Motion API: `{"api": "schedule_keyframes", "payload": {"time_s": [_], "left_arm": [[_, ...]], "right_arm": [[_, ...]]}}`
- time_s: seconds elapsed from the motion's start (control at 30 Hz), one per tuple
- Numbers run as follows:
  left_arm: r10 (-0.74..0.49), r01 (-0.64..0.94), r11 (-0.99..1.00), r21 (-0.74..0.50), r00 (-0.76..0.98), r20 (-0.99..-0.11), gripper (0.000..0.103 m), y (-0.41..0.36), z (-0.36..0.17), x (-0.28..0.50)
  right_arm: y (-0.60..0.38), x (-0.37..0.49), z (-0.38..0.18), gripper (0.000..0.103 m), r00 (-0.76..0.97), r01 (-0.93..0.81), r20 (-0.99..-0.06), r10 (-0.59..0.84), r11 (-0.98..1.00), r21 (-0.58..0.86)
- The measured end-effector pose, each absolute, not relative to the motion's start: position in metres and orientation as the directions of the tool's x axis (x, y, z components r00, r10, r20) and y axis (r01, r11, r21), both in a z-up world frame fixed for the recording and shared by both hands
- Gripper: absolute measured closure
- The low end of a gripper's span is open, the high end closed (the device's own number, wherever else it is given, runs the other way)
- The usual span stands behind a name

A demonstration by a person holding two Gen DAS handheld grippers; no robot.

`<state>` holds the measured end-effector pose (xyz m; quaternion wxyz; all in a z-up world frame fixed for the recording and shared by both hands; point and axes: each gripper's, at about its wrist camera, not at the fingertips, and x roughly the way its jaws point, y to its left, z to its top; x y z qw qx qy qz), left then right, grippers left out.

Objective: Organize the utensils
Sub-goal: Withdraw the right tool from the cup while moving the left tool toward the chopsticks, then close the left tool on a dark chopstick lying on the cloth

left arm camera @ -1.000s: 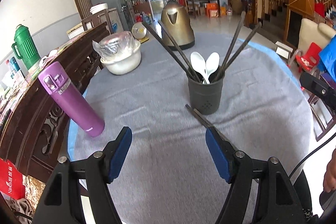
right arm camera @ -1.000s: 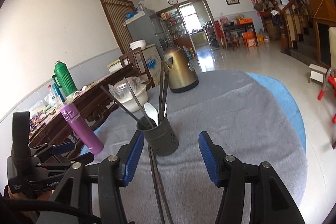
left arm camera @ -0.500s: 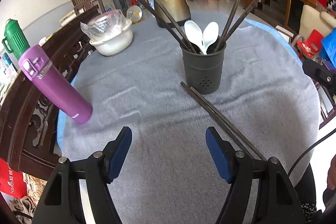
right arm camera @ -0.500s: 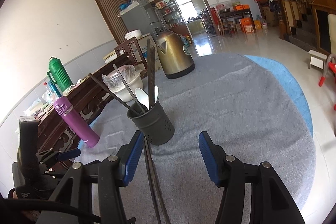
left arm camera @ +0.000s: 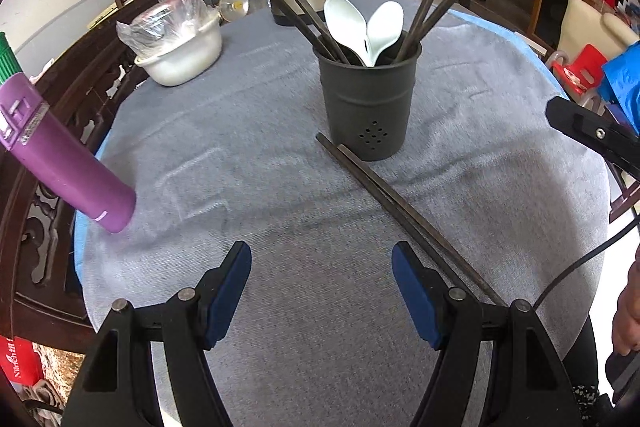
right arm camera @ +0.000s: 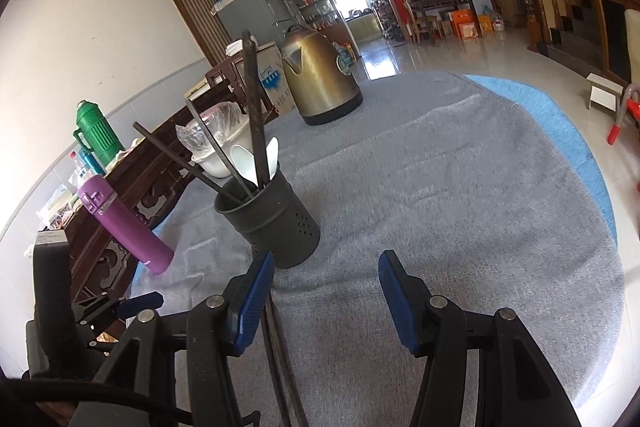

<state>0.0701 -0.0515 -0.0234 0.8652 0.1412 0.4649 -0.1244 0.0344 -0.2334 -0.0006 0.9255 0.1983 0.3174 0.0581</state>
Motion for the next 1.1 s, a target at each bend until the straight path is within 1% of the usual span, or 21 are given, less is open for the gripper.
{"api": "schedule_keyframes", "payload": {"time_s": [0.3,1.1], "left_arm": [[-0.110,0.375,0.921,0.103,0.506,-0.855,0.030,-0.061,-0.033,0.077],[-0.132,0.416,0.905,0.088,0.472,-0.871,0.030,-0.077,-0.044,0.089]], "right_arm": [[-0.229,0.049,-0.014,0.045,0.771,0.026,-0.592,0.236,0.917,0.399],[-0.235,0.067,-0.033,0.045,0.748,0.062,-0.622,0.232,0.909,0.413]]}}
